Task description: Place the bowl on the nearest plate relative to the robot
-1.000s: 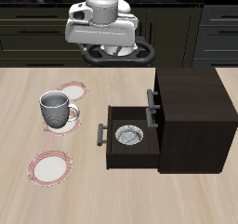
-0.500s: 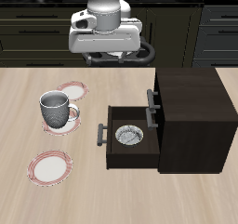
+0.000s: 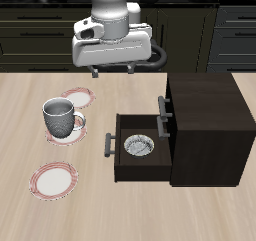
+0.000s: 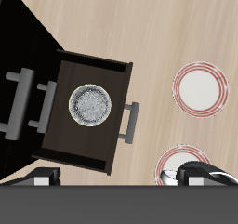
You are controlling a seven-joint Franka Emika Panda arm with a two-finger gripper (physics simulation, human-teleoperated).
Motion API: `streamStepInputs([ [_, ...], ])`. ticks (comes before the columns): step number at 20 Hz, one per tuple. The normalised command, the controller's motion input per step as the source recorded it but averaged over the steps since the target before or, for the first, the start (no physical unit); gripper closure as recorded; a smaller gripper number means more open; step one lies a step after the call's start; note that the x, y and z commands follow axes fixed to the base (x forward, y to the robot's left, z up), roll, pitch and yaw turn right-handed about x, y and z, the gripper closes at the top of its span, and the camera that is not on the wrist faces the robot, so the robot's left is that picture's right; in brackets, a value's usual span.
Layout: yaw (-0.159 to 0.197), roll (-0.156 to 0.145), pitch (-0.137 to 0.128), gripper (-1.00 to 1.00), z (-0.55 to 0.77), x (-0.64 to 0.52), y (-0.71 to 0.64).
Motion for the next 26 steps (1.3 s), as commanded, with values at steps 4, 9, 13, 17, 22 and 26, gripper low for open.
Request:
streamStepInputs([
  [4,0.196,-0.008,-0.051,-1.00,0.00,0.15,-0.05],
  [9,0.284,0.046,0.009,-1.00,-0.17,0.06,0.16],
  [13,0.290,0.010,-0.056,-1.00,-0.04,0.05,0.12],
  [17,0.371,0.008,-0.056,-1.00,-0.17,0.05,0.11],
  [22,0.121,0.018,-0.006,-1.00,-0.02,0.03,0.08],
  [26,0.265,0.001,-0.062,-1.00,-0.09,0.02,0.04],
])
